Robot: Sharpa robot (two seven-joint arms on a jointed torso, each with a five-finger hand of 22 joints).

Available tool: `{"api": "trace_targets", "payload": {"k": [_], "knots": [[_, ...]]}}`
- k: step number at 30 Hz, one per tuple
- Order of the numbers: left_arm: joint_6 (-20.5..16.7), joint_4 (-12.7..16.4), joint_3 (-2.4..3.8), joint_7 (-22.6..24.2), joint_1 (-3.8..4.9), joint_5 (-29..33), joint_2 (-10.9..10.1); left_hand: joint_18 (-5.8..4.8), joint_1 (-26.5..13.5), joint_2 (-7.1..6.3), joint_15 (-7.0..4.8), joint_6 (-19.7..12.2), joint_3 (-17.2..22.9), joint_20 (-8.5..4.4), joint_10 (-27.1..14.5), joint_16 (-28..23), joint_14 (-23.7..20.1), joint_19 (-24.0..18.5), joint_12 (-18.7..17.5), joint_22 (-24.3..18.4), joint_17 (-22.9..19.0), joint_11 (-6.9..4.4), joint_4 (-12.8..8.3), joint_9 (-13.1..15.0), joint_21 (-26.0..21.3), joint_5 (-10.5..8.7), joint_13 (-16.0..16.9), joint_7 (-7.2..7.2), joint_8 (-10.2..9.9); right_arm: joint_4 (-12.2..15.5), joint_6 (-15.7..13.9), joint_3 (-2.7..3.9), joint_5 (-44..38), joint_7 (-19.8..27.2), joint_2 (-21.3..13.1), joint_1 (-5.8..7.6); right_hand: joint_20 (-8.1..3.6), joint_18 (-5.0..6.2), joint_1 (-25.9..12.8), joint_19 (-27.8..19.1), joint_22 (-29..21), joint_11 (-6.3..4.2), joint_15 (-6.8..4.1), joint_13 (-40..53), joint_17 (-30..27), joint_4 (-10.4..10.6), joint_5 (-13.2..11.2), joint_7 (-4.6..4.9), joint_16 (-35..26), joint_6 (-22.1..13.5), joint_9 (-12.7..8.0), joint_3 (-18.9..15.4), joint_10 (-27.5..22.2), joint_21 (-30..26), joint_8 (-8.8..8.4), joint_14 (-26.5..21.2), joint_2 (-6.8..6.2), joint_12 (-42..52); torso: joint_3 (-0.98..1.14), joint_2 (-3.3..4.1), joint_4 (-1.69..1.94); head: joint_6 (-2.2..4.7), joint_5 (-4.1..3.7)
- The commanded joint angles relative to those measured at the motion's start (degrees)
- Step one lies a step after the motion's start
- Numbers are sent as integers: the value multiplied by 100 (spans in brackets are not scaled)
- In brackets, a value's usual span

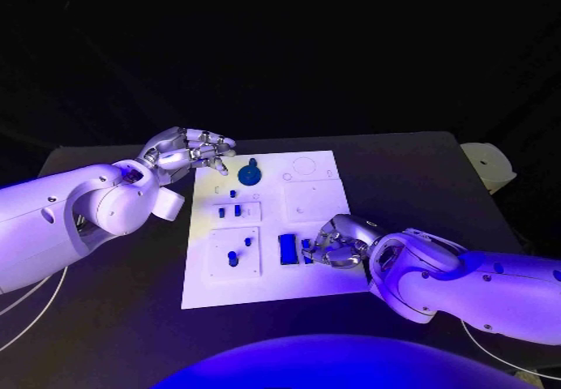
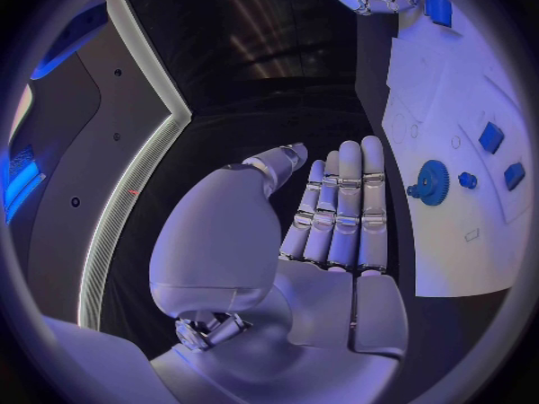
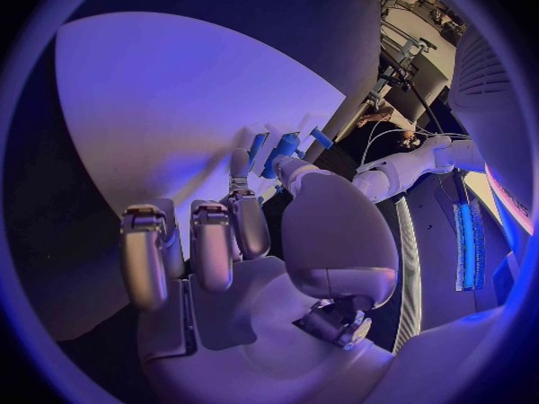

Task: Assemble the parts on the task board

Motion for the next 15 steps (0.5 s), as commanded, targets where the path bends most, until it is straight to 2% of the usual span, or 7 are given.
{"api": "trace_targets", "payload": {"k": [1, 3, 4, 6, 11, 15], "knots": [[78, 12, 3, 24, 3, -23, 4, 24, -47, 11, 22, -50, 11, 16, -29, 28, -37, 3, 34, -5, 7, -7, 32, -5, -37, 15, 5, -4, -32, -5, 128, -1, -54, 46, -11, -5, -41, -81, 211, 616, 1509, -17, -28, 795, 1178, -66, -48, -12, 19, 21, 4, 4, 142, 31, 26, 527, -22, 18, 2, -2, -3, 4, 4], [77, 13, 3, 23, 3, -23, 2, 24, -47, 11, 22, -50, 11, 16, -29, 28, -37, 3, 34, -5, 7, -7, 32, -5, -37, 15, 5, -4, -32, -13, 160, -1, -68, 54, -17, -5, -43, -81, 406, 616, 1509, -19, -28, 797, 1180, -77, -266, -14, 20, 18, -1, 4, 142, 31, 28, 527, -27, 14, 6, 1, -2, 2, 5], [76, 13, 3, 23, 3, -23, 2, 24, -47, 11, 22, -50, 11, 16, -29, 28, -37, 3, 34, -5, 7, -7, 32, -5, -37, 15, 5, -4, -32, -17, 178, -1, -81, 61, -17, -5, -45, -81, 573, 616, 1509, -22, -31, 799, 1177, -103, -592, -16, 18, 12, -7, 36, 143, 31, 26, 526, -10, 14, 6, 1, -2, 2, 5], [75, 14, 3, 24, 3, -24, 1, 24, -47, 11, 22, -50, 11, 16, -29, 28, -37, 3, 34, -5, 7, -7, 32, -5, -37, 15, 5, -4, -32, -26, 208, -1, -118, 72, -14, -5, -47, -81, 750, 616, 1509, -25, -34, 800, 1180, -161, -875, -20, 19, 8, -12, 76, 142, 31, 25, 527, -20, 11, 7, 1, -3, 2, 4], [77, 13, 3, 25, 3, -24, 3, 24, -47, 11, 22, -50, 11, 16, -29, 28, -37, 3, 34, -5, 7, -7, 32, -5, -37, 15, 5, -4, -32, -59, 270, -1, -194, 88, 17, -6, -47, -81, 1051, 616, 1509, -29, -36, 803, 1182, -260, -1111, -26, 19, 10, -33, 116, 141, 31, 17, 527, -92, 6, 7, 1, 0, 2, 2], [77, 10, 3, 25, 3, -24, 5, 24, -47, 11, 22, -50, 11, 16, -29, 28, -37, 3, 34, -5, 7, -7, 32, -5, -37, 15, 5, -4, -32, -94, 284, -1, -239, 65, 53, -6, -47, -81, 1075, 616, 1509, -30, -36, 802, 1187, -267, -1129, -26, 22, 11, -36, 119, 140, 31, 16, 528, -97, 3, 10, 1, 1, -2, 3]]}}
